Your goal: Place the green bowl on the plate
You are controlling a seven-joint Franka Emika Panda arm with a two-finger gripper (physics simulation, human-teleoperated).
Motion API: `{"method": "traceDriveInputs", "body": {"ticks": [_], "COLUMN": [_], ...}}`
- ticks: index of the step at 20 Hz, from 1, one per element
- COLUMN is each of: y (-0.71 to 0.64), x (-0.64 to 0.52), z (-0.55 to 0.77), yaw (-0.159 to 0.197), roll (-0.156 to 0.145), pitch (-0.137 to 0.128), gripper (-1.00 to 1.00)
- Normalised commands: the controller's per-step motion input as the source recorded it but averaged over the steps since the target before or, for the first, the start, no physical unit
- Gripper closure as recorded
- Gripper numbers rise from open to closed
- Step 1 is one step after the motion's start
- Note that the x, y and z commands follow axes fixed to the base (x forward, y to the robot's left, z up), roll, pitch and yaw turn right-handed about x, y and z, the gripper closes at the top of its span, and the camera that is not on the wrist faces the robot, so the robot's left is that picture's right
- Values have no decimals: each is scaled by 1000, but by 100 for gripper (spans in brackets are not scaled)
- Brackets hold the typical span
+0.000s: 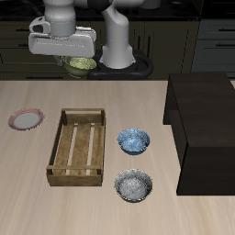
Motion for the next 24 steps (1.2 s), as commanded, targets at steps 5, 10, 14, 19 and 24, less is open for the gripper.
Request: {"method": "traceDriveInputs", "body": {"ticks": [5,10,14,19,24], "y": [-511,-439,-325,-318,-464], "x": [-1,-96,-111,-180,-117], "z": [-123,-114,-38,-10,-3], "yaw": [-44,-30,24,31,-56], "roll": [-65,-40,-19,33,-1], "pitch": [32,5,-1,3,-16], "gripper": [100,100,100,100,100]}}
